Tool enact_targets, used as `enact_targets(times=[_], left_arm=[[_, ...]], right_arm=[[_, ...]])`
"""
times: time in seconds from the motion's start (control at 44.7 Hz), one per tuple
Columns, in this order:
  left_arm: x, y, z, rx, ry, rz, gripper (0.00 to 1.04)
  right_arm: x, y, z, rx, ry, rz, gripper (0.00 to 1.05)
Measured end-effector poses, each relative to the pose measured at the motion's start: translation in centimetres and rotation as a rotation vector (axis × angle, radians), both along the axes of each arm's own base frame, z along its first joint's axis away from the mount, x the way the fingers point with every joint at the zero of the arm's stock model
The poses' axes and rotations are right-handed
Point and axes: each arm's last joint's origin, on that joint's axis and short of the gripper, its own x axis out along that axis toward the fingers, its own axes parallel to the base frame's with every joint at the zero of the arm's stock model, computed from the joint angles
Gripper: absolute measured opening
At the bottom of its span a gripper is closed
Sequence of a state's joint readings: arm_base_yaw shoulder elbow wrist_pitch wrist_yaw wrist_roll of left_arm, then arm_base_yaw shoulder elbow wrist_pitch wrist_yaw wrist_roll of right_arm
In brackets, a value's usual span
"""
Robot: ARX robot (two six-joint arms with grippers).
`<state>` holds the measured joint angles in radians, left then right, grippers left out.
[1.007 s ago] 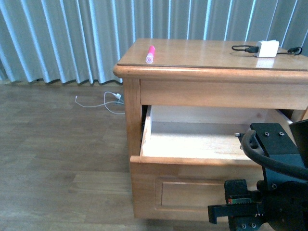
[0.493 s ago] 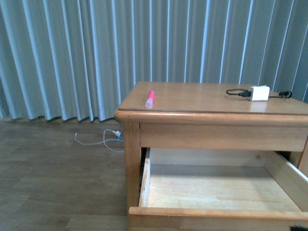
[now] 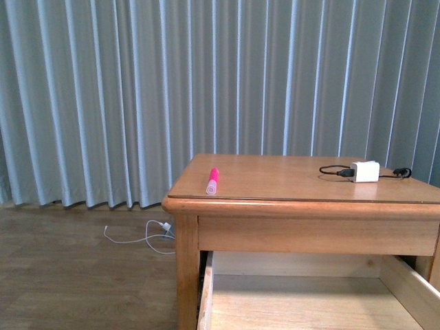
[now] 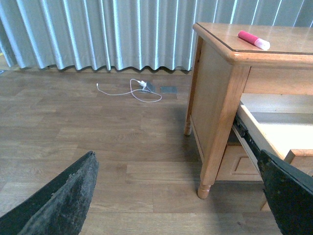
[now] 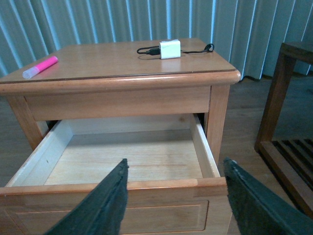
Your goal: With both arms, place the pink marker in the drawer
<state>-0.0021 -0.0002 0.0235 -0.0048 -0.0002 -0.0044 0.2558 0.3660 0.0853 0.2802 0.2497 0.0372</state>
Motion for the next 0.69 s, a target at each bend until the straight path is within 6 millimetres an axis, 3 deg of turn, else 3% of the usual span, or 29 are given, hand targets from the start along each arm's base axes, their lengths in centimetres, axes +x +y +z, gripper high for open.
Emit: enact_targets(times=[0.201,0.269,0.582,0.694], left_arm=[[0.0,0.0,0.0,0.0,0.0,0.0,0.99],[0.0,0.0,0.0,0.0,0.0,0.0,0.99],[0.0,0.0,0.0,0.0,0.0,0.0,0.99],[0.0,0.0,0.0,0.0,0.0,0.0,0.99]], right_arm=[[-0.5,-1.0,-0.9,-0.031,0.002,-0.001,0.13],[-0.6,-1.2,-0.9,-0.033,-0.002,-0.006,0.2],[-0.6,-1.2,-0.9,-0.033,-0.004,-0.005,0.95],[-0.6,-1.2,-0.9,-0.033,-0.004,-0.005,0.96]])
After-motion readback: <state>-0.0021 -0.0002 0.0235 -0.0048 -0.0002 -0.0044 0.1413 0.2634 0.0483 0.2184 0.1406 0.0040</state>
